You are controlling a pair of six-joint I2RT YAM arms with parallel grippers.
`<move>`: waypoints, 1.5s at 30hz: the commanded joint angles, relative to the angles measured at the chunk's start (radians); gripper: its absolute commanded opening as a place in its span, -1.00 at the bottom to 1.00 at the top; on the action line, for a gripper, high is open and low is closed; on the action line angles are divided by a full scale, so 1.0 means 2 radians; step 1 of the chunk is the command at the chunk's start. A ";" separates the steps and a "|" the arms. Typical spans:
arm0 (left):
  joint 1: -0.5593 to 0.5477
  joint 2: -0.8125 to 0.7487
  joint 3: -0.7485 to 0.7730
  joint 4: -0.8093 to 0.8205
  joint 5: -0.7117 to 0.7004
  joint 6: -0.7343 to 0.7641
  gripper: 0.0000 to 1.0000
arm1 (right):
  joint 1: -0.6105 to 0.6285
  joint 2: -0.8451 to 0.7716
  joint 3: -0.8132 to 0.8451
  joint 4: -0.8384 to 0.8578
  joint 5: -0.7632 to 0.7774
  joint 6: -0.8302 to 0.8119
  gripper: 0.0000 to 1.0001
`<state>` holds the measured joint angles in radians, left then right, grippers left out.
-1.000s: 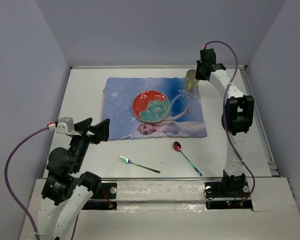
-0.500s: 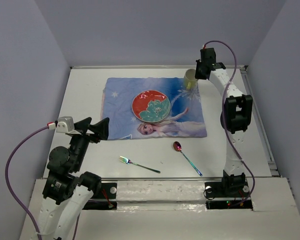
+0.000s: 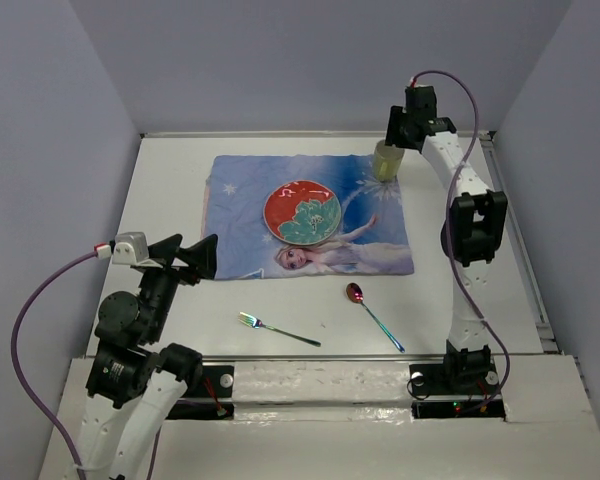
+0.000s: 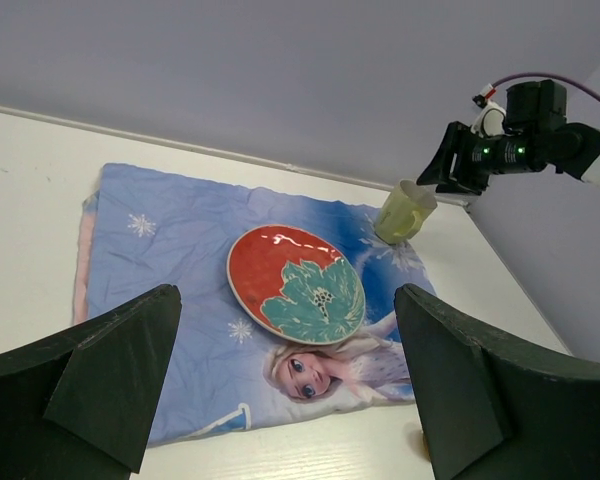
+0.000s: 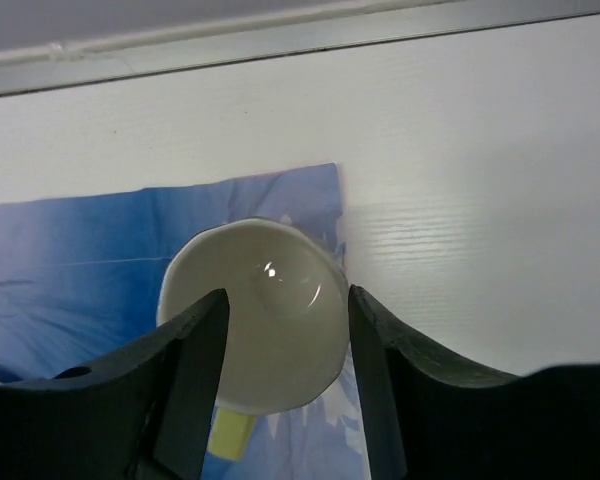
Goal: Set the dinner table for one person
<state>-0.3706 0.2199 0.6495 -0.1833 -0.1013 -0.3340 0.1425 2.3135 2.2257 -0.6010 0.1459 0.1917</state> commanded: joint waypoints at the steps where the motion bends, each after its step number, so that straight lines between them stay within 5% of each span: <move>1: 0.007 0.009 0.000 0.026 0.011 0.007 0.98 | -0.002 -0.054 0.021 0.000 -0.015 0.009 0.18; 4: 0.007 0.009 0.000 0.026 0.012 0.007 0.98 | -0.002 -0.099 -0.017 0.010 -0.059 0.028 0.24; 10: 0.011 0.007 -0.001 0.026 0.012 0.007 0.98 | 0.054 -0.258 -0.278 0.154 -0.149 0.058 0.31; 19: 0.017 0.017 -0.003 0.028 0.025 0.007 0.98 | 0.274 -0.446 -0.628 0.314 -0.193 0.088 0.20; 25: 0.023 0.017 -0.002 0.023 0.016 0.006 0.98 | 0.428 -0.425 -0.651 0.252 -0.128 0.058 0.29; 37: 0.029 0.020 -0.003 0.023 0.021 0.006 0.98 | 0.552 -0.272 -0.586 0.222 -0.075 0.038 0.09; 45: 0.030 0.017 -0.003 0.026 0.026 0.005 0.98 | 0.568 -0.221 -0.525 0.204 -0.009 0.054 -0.99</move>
<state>-0.3183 0.2497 0.6476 -0.1761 -0.0723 -0.3340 1.2671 1.8492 1.1084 -0.1627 0.0414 0.2863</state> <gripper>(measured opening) 0.989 0.081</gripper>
